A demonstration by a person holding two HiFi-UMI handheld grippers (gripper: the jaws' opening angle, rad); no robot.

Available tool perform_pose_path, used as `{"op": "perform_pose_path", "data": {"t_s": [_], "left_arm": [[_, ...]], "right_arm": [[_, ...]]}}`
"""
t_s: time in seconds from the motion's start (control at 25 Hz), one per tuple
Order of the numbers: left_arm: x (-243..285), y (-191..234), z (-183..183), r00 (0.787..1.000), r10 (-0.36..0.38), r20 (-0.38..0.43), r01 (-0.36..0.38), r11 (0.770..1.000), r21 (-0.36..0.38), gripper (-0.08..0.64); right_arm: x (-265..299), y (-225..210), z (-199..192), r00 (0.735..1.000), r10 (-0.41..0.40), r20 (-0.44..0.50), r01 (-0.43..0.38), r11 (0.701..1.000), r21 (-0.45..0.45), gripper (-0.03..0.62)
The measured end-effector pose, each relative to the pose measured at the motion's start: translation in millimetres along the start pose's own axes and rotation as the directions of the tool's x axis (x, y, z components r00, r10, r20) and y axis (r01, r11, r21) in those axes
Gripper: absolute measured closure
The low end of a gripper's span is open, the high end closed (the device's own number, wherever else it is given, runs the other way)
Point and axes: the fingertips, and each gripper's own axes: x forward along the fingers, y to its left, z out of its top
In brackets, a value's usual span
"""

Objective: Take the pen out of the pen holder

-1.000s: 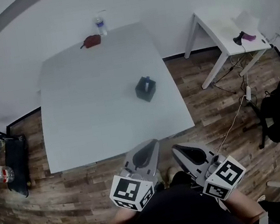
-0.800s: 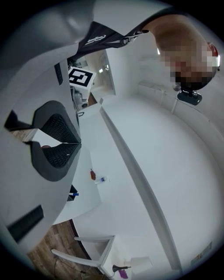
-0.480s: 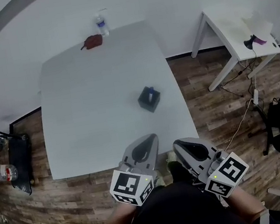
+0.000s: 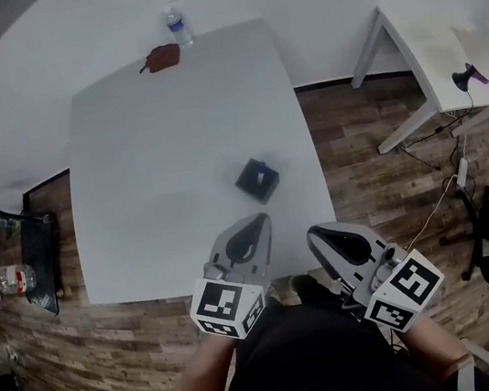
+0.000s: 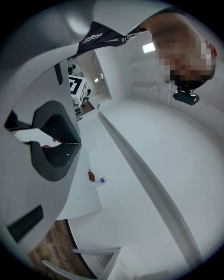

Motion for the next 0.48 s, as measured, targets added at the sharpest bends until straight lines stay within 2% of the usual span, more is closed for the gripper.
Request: {"op": "perform_pose_path", "data": {"t_s": [0.24, 0.48], "left_arm": [[29, 17, -12, 0.999, 0.018, -0.046, -0.017, 1.0, 0.025, 0.554], [68, 47, -37, 0.994, 0.014, -0.105, -0.008, 0.998, 0.061, 0.539]], "right_arm": [[9, -17, 1, 0.999, 0.032, -0.018, -0.031, 0.999, 0.042, 0.577], [17, -37, -6, 0.999, -0.001, -0.048, 0.004, 0.997, 0.082, 0.577]]}}
